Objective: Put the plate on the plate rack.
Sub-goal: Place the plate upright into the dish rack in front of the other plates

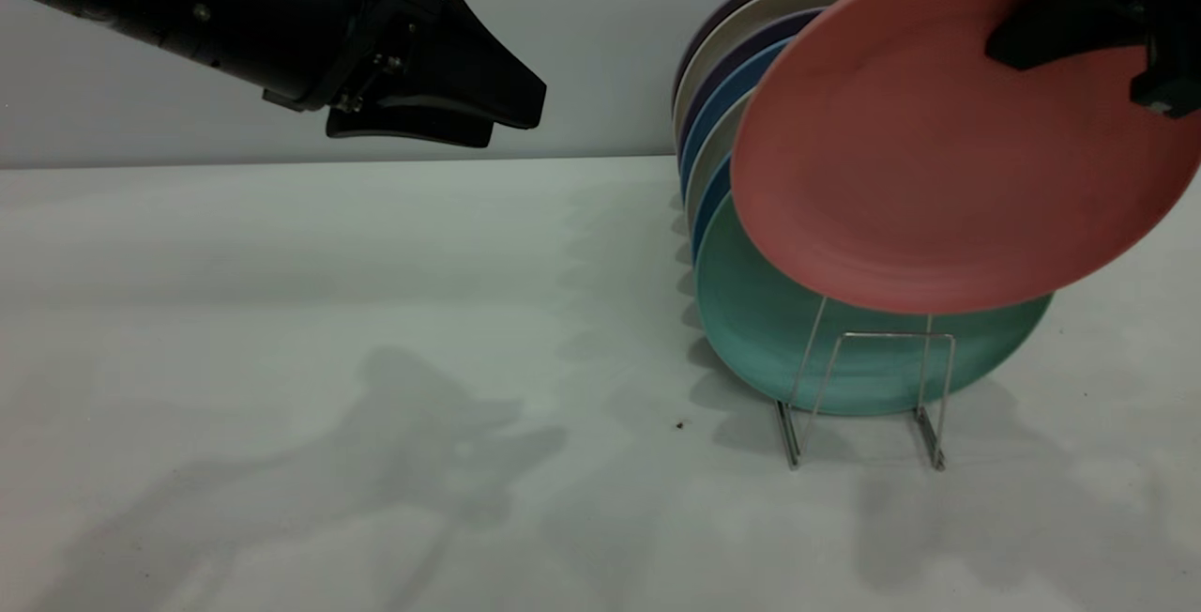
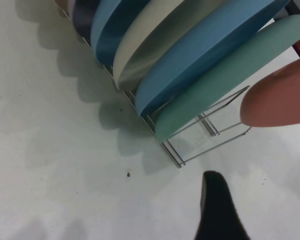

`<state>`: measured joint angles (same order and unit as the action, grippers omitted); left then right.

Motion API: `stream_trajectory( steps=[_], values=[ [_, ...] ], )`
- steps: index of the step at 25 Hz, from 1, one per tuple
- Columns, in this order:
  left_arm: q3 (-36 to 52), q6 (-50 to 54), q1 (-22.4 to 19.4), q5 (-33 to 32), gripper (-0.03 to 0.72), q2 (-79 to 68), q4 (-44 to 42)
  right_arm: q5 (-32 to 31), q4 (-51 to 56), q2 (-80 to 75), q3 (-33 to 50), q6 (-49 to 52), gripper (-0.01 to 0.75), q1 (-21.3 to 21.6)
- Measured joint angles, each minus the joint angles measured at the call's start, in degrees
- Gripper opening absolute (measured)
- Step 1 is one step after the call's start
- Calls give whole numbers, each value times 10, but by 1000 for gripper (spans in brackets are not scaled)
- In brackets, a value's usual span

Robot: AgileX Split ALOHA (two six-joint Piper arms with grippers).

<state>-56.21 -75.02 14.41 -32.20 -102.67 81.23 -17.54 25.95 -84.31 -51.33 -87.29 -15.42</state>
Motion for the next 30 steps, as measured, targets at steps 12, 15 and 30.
stream_trajectory(
  steps=[12,15,30],
  values=[
    [0,0,0,1,474,0,3,37,5,-46,-1,-14,117,-38],
    [0,0,0,1,474,0,3,45,5,-69,-2,-13,117,-41],
    [0,0,0,2,474,0,3,45,5,-110,-2,-13,129,-41]
  ],
)
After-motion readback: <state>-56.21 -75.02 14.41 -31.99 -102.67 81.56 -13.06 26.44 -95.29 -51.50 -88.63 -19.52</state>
